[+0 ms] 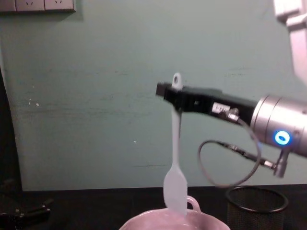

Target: Use the one hand to pick up the spoon and stir the clear water in the bowl.

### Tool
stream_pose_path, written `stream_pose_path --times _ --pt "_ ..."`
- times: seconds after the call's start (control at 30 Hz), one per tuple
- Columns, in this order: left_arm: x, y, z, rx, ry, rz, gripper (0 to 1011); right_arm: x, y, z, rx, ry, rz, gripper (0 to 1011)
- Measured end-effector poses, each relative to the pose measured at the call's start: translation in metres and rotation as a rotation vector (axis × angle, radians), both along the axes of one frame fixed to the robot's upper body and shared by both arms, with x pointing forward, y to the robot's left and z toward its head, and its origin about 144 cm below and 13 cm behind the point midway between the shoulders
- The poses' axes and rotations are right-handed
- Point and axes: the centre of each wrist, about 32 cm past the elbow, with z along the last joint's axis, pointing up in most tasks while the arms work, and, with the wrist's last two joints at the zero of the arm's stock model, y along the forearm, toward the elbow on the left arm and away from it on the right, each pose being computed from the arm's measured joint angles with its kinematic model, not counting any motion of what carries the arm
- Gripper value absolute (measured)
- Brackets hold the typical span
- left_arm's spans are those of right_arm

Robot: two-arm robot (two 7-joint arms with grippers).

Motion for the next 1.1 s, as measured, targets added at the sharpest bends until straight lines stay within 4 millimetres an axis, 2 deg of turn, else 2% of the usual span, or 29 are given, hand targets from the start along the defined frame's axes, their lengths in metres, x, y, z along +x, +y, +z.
stream_pose_path --times 0.2,0.23,0.6,0.77,1.1 --pt "0.000 0.000 0.000 0.000 0.000 0.000 1011 -0.003 -0.019 0.017 0.010 -0.029 -0.041 111" --pt "0.000 0.000 0.000 0.000 0.000 0.000 1011 -0.003 -0.019 0.017 0.010 -0.029 -0.041 111" --pt "0.000 0.000 0.000 0.000 0.000 0.000 1011 -0.010 -0.067 0.020 0.032 -0.044 -0.174 111" --pt "0.000 0.000 0.000 0.000 0.000 0.000 1011 -0.014 -0.083 0.009 0.041 -0.020 -0.224 111" --pt "0.000 0.000 0.000 0.000 0.000 0.000 1011 -0.013 -0.096 -0.026 0.086 0.083 -0.268 111"
